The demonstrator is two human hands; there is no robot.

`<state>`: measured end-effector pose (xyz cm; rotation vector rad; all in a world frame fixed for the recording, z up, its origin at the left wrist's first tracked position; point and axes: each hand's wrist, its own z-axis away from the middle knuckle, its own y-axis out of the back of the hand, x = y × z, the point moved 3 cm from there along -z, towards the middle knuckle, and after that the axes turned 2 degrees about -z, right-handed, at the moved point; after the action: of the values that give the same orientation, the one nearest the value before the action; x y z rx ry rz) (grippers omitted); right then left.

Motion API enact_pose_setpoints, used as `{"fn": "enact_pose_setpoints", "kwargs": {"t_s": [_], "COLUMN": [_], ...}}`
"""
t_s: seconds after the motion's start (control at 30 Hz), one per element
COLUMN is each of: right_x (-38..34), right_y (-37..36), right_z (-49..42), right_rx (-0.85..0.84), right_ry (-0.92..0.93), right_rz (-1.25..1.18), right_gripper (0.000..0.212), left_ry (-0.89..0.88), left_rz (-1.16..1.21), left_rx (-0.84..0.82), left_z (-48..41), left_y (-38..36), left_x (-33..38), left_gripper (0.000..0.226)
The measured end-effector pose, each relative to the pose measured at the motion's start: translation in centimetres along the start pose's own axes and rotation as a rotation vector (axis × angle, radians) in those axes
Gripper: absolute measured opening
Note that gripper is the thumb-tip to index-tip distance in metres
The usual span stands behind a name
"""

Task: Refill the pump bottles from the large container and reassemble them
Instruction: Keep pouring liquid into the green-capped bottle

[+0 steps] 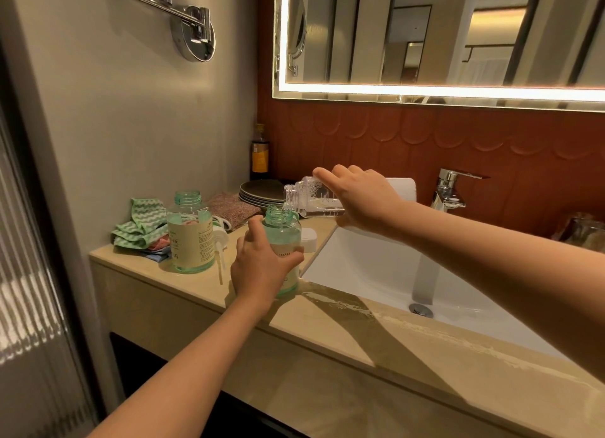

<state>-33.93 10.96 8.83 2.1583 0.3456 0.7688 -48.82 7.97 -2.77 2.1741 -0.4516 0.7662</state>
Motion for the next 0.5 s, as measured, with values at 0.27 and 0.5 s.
{"fn": "enact_pose_setpoints", "kwargs": {"t_s": [0.27,0.5], "right_x": [0.03,-0.04], "right_y": [0.03,-0.02], "right_z": [0.02,-0.05], "right_rx": [0.0,-0.02], "right_ry": [-0.003,-0.01], "right_rz": [-0.004,-0.001], "right_gripper": [0.078,0.079], "left_ry": [0.005,0.005], "left_rz": [-0.004,0.0], "left_rx": [-0.002,0.003], "left_z": [-0.01,-0.02], "left_y": [0.02,-0.09], "left_x": [-0.07,-0.11], "left_gripper": [0.08,0.08]}}
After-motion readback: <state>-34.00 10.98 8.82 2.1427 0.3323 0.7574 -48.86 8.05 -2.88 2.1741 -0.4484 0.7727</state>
